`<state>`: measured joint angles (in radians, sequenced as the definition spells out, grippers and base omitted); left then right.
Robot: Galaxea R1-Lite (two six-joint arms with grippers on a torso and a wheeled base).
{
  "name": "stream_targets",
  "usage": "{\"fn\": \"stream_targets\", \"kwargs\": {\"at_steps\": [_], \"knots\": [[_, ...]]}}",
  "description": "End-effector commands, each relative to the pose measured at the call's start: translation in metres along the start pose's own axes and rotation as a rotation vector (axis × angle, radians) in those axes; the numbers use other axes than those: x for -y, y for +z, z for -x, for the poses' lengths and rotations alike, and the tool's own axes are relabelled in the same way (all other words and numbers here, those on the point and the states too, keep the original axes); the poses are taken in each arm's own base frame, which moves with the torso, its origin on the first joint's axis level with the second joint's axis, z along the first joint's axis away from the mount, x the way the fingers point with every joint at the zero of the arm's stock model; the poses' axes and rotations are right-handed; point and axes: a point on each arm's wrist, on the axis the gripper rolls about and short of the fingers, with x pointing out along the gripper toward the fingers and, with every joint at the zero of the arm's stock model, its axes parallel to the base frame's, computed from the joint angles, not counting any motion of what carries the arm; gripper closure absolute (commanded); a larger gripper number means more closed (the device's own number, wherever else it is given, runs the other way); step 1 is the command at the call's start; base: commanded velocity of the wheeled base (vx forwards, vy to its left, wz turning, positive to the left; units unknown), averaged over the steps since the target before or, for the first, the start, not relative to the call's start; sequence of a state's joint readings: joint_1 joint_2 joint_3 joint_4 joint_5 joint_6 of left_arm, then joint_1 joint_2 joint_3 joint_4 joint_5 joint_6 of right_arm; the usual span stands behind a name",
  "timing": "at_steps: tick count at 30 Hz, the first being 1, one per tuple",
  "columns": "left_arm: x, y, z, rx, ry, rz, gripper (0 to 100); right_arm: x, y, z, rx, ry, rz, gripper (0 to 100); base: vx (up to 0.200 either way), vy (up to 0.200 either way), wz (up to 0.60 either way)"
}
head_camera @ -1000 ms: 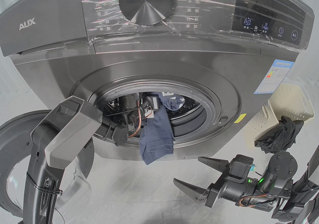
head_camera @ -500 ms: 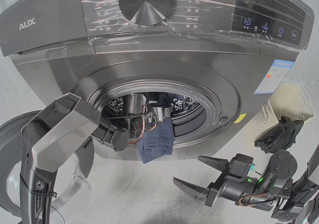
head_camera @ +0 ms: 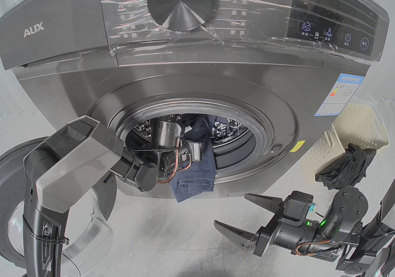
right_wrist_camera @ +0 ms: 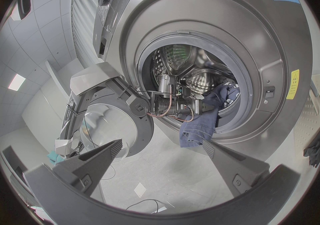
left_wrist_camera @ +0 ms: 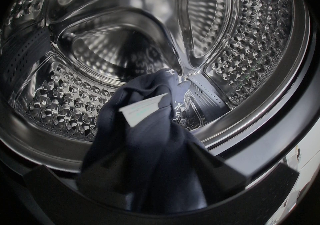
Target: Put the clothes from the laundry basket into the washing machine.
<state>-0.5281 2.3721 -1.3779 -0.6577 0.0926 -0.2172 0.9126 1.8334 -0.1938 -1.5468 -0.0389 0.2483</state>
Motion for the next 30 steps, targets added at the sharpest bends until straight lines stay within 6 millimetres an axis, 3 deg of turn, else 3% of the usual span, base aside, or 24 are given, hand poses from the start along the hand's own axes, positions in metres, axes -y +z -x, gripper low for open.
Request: {"fn": "stream_targets", "kwargs": {"at_steps": [1,4,13,18,19,22,30], "knots": [[-0.003,-0.006,-0.005,-0.014,0.006,-0.001,100,0.000,0.000,-0.001,-0.002,-0.001,0.000,0,0.000,0.000,0.00],[-0.001,-0.002,-0.007,0.011,-0.003,0.001,100,0.000,-0.001,-0.001,-0.004,0.000,0.000,0,0.000,0.000,0.00],[0.001,0.028,-0.042,0.284,0.031,0.062,100,0.000,0.000,-0.002,0.001,-0.001,0.001,0,0.000,0.000,0.00],[0.002,0.032,-0.046,0.329,0.031,0.070,100,0.001,0.000,-0.002,0.000,-0.004,0.001,0,0.000,0.000,0.00],[0.001,0.032,-0.045,0.328,0.034,0.070,0,0.002,0.000,-0.002,0.002,-0.007,0.002,0,0.000,0.000,0.00],[0.001,0.031,-0.042,0.312,0.035,0.077,0,0.002,0.001,-0.002,0.006,-0.007,0.000,0,0.000,0.000,0.00],[0.008,0.038,-0.004,0.163,0.035,0.099,0,0.001,0.001,-0.002,0.005,-0.003,0.001,0,0.000,0.000,0.00]]}}
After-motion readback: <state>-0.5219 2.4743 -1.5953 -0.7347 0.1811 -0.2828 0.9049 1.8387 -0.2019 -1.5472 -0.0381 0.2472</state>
